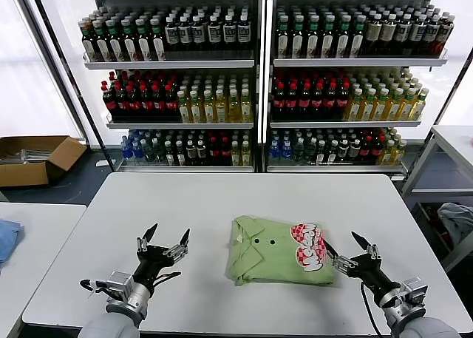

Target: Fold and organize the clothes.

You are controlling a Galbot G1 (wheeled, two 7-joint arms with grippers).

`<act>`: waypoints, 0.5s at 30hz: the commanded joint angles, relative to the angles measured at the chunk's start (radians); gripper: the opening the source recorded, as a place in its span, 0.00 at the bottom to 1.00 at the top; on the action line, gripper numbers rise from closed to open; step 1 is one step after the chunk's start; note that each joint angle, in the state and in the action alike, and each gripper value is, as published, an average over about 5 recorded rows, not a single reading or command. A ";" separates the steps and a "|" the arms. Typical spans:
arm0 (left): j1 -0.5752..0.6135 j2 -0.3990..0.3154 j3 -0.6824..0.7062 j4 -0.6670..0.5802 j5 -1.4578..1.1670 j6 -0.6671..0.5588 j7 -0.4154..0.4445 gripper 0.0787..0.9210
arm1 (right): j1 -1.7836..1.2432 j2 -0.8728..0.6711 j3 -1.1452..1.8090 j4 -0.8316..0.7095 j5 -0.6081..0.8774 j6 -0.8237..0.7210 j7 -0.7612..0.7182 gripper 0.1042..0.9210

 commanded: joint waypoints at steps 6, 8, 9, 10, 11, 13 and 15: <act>0.000 -0.088 0.007 0.005 0.041 0.001 0.003 0.88 | -0.003 0.025 0.010 0.001 -0.012 -0.004 0.010 0.88; 0.001 -0.089 0.010 0.004 0.045 0.000 0.003 0.88 | -0.006 0.024 0.011 0.002 -0.012 -0.004 0.010 0.88; 0.001 -0.089 0.010 0.005 0.046 0.000 0.004 0.88 | -0.007 0.023 0.012 0.002 -0.012 -0.004 0.009 0.88; 0.001 -0.088 0.011 0.005 0.048 0.000 0.004 0.88 | -0.008 0.022 0.012 0.002 -0.012 -0.004 0.009 0.88; 0.001 -0.087 0.011 0.007 0.049 -0.001 0.004 0.88 | -0.009 0.022 0.013 0.001 -0.013 -0.004 0.009 0.88; 0.002 -0.086 0.012 0.011 0.051 -0.002 0.005 0.88 | -0.010 0.022 0.012 0.000 -0.013 -0.004 0.010 0.88; 0.004 -0.085 0.012 0.014 0.053 -0.004 0.006 0.88 | -0.012 0.024 0.012 -0.001 -0.014 -0.005 0.010 0.88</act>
